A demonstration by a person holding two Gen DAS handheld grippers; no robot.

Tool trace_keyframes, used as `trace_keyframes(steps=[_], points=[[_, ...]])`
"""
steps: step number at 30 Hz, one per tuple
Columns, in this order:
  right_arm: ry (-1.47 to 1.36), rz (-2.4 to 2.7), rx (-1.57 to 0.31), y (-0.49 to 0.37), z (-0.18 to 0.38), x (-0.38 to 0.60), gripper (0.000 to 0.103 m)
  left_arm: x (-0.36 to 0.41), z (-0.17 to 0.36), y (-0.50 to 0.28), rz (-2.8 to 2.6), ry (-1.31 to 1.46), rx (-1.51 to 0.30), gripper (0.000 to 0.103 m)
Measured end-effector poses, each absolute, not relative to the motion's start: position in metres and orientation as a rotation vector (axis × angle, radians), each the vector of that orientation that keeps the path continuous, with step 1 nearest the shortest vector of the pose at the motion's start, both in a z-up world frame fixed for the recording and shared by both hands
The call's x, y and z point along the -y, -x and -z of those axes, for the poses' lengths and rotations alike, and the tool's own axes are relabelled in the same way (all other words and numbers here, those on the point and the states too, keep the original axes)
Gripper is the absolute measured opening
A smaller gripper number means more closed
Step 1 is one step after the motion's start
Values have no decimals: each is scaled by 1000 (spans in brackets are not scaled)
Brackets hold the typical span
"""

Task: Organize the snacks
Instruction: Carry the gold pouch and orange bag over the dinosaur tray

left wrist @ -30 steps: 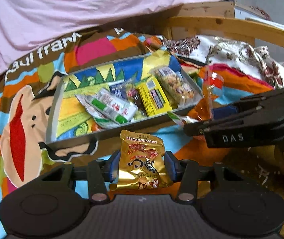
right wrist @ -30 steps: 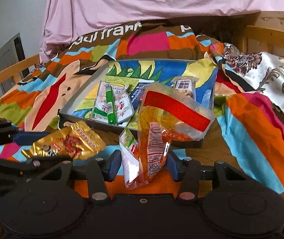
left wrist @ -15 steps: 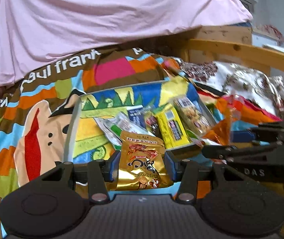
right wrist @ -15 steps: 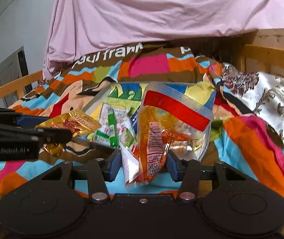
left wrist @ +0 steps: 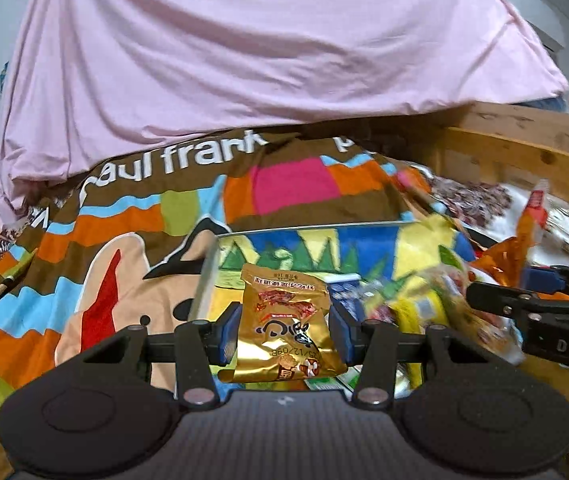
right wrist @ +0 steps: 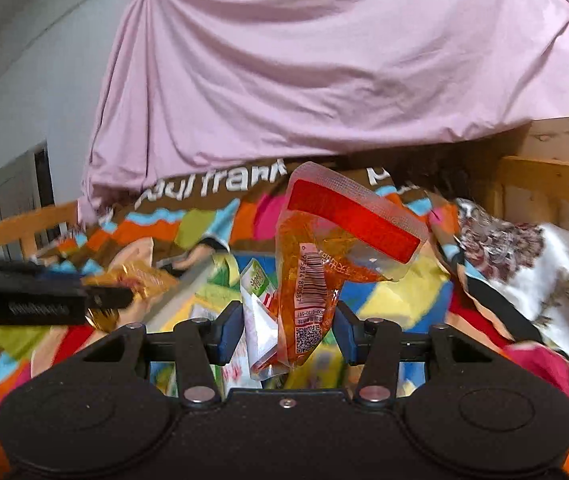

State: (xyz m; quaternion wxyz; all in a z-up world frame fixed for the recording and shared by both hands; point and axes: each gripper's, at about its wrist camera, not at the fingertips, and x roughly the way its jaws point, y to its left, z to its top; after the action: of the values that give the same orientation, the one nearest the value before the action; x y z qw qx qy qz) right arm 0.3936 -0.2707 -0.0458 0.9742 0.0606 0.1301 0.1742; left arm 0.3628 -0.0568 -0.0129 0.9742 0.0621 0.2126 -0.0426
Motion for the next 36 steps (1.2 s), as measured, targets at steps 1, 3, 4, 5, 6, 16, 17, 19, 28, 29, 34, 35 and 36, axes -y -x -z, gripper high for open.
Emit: trace_keyframes(steps=[1, 3, 4, 5, 6, 16, 17, 19, 28, 29, 34, 35, 36], points=[[-117, -359, -250, -399, 46, 268, 50, 54, 14, -369, 77, -116, -429, 51], [-93, -368, -224, -407, 49, 263, 50, 48, 20, -384, 57, -98, -431, 51], [-91, -370, -222, -411, 51, 261, 50, 46, 22, -389, 48, -94, -431, 51], [-97, -377, -223, -417, 54, 258, 50, 43, 25, -396, 38, -91, -432, 51], [-101, -383, -223, -421, 56, 256, 50, 41, 28, -403, 28, -89, -435, 51], [-49, -420, -231, -445, 84, 228, 50, 32, 59, -449, -79, -37, -462, 51], [-47, -424, -243, -447, 86, 226, 50, 32, 61, -450, -86, -35, -466, 51], [-41, -427, -258, -451, 91, 223, 50, 34, 67, -453, -98, -42, -473, 51], [-69, -428, -318, -460, 103, 225, 52, 45, 83, -458, -106, -80, -475, 51], [-72, -428, -319, -460, 104, 225, 52, 46, 83, -458, -106, -80, -477, 51], [-75, -423, -337, -462, 106, 225, 55, 50, 87, -459, -108, -79, -480, 51], [-76, -419, -341, -463, 106, 225, 56, 50, 88, -459, -108, -77, -481, 51], [-79, -416, -344, -463, 106, 225, 56, 50, 88, -459, -107, -74, -483, 51]])
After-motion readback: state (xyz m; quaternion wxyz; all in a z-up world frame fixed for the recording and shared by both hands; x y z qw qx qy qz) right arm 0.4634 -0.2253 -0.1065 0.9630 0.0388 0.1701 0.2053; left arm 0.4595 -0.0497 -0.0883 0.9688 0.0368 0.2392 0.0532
